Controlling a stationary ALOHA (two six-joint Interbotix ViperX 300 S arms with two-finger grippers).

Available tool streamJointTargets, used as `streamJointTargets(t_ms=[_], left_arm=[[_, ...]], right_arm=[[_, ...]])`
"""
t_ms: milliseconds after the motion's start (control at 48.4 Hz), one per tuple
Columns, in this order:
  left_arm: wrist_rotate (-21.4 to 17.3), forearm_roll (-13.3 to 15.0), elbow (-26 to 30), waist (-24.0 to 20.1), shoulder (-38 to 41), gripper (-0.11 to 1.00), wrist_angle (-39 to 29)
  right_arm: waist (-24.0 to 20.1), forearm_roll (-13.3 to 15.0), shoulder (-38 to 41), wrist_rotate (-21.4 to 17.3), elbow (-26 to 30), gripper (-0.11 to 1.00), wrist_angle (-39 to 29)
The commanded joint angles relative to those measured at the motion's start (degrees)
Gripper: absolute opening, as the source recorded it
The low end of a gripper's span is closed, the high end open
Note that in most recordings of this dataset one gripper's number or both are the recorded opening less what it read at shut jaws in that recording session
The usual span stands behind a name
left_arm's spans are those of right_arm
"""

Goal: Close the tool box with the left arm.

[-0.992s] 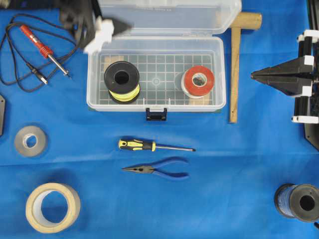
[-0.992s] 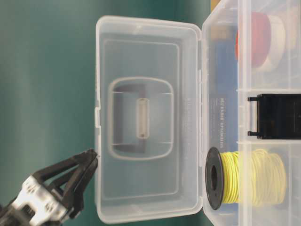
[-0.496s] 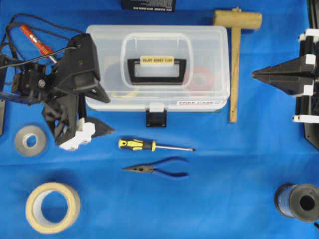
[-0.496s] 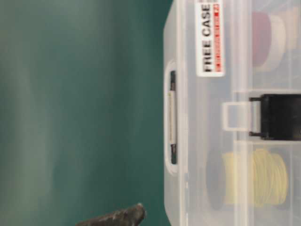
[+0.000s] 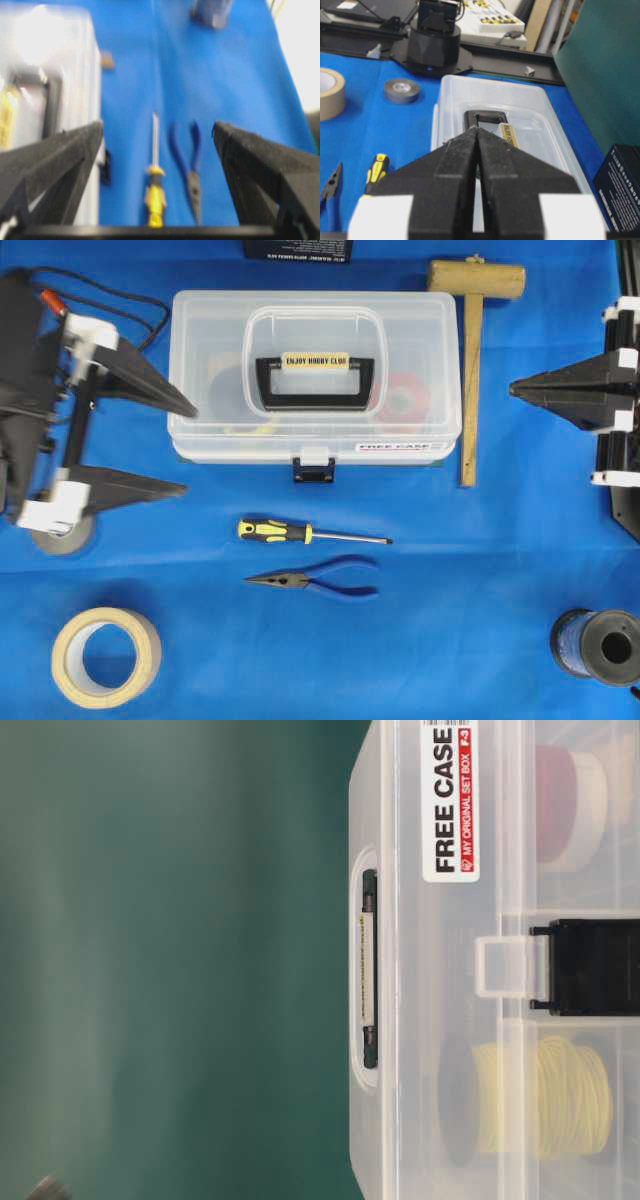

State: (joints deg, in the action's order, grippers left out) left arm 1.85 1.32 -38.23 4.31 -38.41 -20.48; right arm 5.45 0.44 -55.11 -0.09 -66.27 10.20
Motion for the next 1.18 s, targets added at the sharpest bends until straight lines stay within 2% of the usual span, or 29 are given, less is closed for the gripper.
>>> streamJointTargets(t_ms=[0,207,599,847,1157], left_arm=[[-1.85,-0.09,-2.02,-0.70,-4.13,0.89,3.96],[-3.43,0.00,-12.30,-2.29,-13.18,0.89,11.51],[-2.37,0.97,-35.51,-1.67,-23.99,0.89,27.42],[-1.41,1.05,-40.52,-0.35,-25.49,0.89,29.27],[-1.32,1.05,-42.01,-0.35,-25.84,0.87,29.71]], right_arm=[[0.00,0.00,0.00,-0.09,1.41,0.00,0.53],[-0.26,0.00,-0.26,0.00,1.49,0.00,0.53],[-0.44,0.09,-0.53,0.00,1.49,0.00,0.62],[-0.44,0.09,-0.70,0.09,1.49,0.00,0.35],[-0.44,0.00,-0.62,0.18,1.49,0.00,0.26]])
